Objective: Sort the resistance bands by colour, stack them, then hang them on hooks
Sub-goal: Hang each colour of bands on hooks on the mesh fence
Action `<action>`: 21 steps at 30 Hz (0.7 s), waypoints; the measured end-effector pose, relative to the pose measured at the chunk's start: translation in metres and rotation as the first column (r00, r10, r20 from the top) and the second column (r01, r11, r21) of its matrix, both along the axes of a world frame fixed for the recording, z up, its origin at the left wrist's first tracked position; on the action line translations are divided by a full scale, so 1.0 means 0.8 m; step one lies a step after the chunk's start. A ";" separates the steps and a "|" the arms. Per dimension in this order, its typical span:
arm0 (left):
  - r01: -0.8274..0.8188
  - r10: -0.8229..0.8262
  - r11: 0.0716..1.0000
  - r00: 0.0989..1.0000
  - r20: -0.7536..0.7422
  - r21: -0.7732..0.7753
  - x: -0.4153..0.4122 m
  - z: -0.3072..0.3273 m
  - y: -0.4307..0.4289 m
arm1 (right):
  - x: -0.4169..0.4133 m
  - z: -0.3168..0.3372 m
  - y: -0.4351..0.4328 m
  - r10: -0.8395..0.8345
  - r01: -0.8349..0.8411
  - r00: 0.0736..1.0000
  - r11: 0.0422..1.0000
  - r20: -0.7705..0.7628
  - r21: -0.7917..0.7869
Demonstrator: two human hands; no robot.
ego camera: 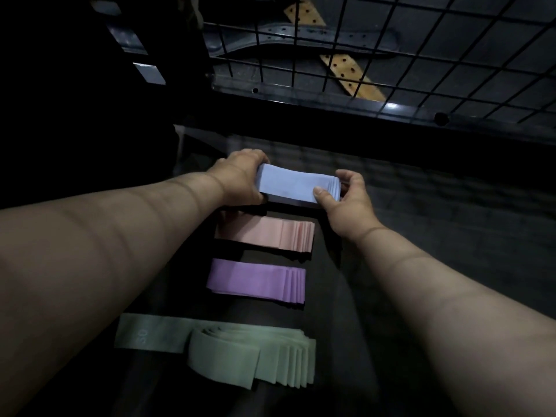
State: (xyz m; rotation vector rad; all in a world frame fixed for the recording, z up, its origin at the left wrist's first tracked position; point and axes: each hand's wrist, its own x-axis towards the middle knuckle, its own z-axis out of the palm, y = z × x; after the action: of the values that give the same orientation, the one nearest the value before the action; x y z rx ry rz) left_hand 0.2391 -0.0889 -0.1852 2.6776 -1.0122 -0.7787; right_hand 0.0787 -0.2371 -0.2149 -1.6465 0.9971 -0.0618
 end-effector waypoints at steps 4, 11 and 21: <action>-0.121 0.100 0.984 0.983 -0.152 -0.132 0.001 0.004 0.004 | 0.002 -0.001 0.001 -0.001 0.001 1.000 1.000 0.007 0.022; -0.021 0.015 0.997 0.996 -0.089 -0.068 -0.001 0.005 0.010 | 0.004 0.001 0.002 0.057 -0.061 0.996 0.997 -0.072 -0.048; -0.031 0.073 0.990 0.945 -0.318 0.135 0.017 0.035 -0.002 | 0.021 0.012 -0.009 0.126 -0.140 0.974 0.988 -0.188 -0.060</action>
State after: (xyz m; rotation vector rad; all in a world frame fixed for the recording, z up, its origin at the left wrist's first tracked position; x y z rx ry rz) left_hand 0.2529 -0.0904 -0.1575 2.5463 -0.8310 -1.2590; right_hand 0.0951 -0.2442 -0.2056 -1.8065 1.0297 0.1478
